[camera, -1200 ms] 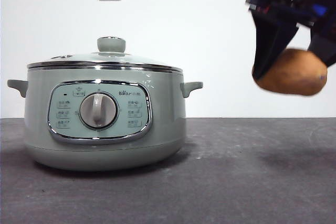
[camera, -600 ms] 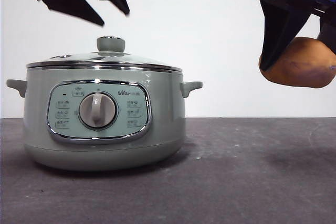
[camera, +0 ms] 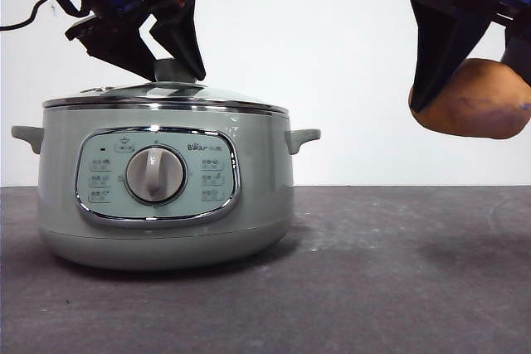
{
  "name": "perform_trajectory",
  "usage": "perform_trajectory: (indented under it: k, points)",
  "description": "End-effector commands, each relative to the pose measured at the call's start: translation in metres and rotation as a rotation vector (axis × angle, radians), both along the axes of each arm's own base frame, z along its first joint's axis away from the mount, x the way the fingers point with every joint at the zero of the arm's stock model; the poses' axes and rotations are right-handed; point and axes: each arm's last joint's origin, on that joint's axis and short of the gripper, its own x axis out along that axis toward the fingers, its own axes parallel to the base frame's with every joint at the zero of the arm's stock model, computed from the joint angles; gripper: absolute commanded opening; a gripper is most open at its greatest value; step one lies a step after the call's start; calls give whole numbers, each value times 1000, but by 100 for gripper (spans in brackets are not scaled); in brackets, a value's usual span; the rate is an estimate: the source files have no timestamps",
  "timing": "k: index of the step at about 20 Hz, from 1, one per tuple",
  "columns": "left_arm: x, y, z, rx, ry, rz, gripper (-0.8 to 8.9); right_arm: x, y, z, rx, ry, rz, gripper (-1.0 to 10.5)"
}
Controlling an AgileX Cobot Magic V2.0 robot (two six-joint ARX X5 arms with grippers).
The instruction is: Pick up the potato,open the lid,put the potato in the pot,close the lid
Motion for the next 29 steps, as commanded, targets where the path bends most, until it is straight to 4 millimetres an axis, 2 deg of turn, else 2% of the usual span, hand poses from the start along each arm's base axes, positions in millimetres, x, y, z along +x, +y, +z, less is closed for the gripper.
perform_trajectory:
  k: [1,5,8,10,13,18,20,24,26,29]
  points:
    - [0,-1,-3,22,2,-14,-7,1,0,0,5,-2,-10,-12]
    - [0,-1,6,-12,-65,-13,-7,1,1,1,9,-7,-10,-12]
    - [-10,4,27,-48,-151,-3,-7,3,2,7,28,-30,-5,-12]
    - [-22,12,44,-61,-219,25,-7,5,4,19,53,-64,-1,-12]
    - [-51,28,76,-88,-335,41,-7,10,11,44,211,-121,99,-12]
    - [-120,67,120,-110,-515,131,-7,28,33,82,365,-195,232,-12]
    - [-148,83,129,-121,-564,176,-7,43,46,90,356,-204,256,-12]
    - [-193,109,136,-136,-637,258,-7,77,88,96,314,-154,352,-12]
    - [-210,118,137,-147,-660,277,-7,93,115,93,269,-119,411,-12]
    - [-221,124,134,-144,-656,278,-7,115,155,81,196,-87,492,-12]
